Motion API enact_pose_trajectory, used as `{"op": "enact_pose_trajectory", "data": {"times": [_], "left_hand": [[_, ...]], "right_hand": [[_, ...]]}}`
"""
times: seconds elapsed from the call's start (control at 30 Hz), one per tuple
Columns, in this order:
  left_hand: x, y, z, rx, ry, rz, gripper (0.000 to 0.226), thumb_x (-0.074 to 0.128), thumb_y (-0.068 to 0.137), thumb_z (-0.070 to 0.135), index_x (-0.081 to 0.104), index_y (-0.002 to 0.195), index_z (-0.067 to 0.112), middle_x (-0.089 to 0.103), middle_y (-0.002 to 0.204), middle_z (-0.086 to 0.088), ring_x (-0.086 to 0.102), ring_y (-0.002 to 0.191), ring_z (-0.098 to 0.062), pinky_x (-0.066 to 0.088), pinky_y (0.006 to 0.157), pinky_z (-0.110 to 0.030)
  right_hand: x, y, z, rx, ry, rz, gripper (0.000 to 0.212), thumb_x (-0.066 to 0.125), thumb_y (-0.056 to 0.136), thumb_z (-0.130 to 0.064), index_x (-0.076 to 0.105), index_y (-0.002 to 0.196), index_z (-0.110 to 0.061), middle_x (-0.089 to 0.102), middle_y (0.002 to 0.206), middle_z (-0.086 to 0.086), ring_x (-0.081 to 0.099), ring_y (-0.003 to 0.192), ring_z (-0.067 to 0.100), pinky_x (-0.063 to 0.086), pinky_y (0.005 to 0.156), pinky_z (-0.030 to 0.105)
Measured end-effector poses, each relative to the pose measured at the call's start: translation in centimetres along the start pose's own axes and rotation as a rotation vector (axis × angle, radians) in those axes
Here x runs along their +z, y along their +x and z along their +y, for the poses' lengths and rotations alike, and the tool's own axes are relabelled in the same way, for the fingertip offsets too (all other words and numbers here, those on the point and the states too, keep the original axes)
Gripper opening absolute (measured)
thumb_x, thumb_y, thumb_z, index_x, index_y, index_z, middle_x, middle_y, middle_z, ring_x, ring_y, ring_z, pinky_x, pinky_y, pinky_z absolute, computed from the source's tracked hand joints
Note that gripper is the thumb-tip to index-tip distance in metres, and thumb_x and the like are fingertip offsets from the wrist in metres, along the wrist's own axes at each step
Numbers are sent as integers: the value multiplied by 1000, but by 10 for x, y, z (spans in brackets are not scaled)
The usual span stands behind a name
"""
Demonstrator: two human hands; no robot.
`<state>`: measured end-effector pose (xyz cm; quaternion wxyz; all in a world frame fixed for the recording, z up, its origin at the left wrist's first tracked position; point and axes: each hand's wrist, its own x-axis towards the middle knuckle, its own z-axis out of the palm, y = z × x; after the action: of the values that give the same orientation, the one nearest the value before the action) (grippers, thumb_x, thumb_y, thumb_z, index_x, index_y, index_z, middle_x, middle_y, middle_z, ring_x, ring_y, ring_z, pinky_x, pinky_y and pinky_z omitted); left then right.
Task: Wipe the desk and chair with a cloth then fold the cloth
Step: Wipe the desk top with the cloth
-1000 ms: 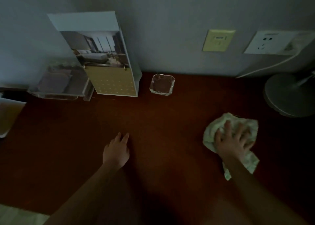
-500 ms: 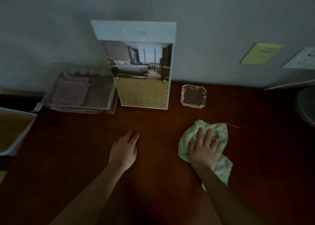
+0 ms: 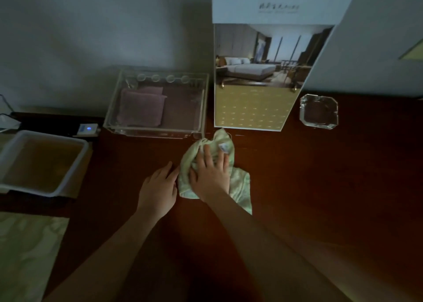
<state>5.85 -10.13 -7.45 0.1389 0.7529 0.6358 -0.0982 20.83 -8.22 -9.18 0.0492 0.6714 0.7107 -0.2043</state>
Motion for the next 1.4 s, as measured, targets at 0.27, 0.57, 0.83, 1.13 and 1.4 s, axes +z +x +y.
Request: {"op": "enact_pose_trajectory", "data": {"times": [0.27,0.57,0.83,1.13,1.4], "left_hand": [[-4,-1,-15,-26,-58,-11,51,36,99,26,24,149,27,21,157,1,26,141,-17,30,112,-35],[1,-3,-11,-38,-88,5,57,44,97,24,22,150,24,21,157,-2,26,140,-20,36,108,-35],[3,-4,-11,-42,-90,14,59,45,95,22,22,150,22,21,156,-3,26,140,-21,35,109,-34],[-2,-2,-11,-29,-104,31,58,43,96,22,21,150,23,21,156,-3,25,140,-20,34,108,-32],[2,-9,-10,-41,-83,-14,62,43,97,25,13,151,22,11,159,-3,16,144,-21,31,110,-36]], "right_hand": [[-28,2,79,248,-14,7,68,22,94,-61,2,152,-32,-2,160,-5,10,143,36,12,114,47],[-44,7,88,313,-74,10,66,22,97,-52,-1,152,-24,14,158,-2,16,137,38,17,110,46],[-46,26,24,-5,-85,-72,61,31,97,-47,12,151,-24,16,157,-4,16,139,34,18,110,47],[-51,28,52,136,-125,-48,62,35,96,-49,14,150,-26,10,158,-3,21,136,36,23,108,44],[-56,35,23,93,-95,-81,55,47,88,-20,34,142,-24,18,151,5,20,134,37,21,110,47]]}}
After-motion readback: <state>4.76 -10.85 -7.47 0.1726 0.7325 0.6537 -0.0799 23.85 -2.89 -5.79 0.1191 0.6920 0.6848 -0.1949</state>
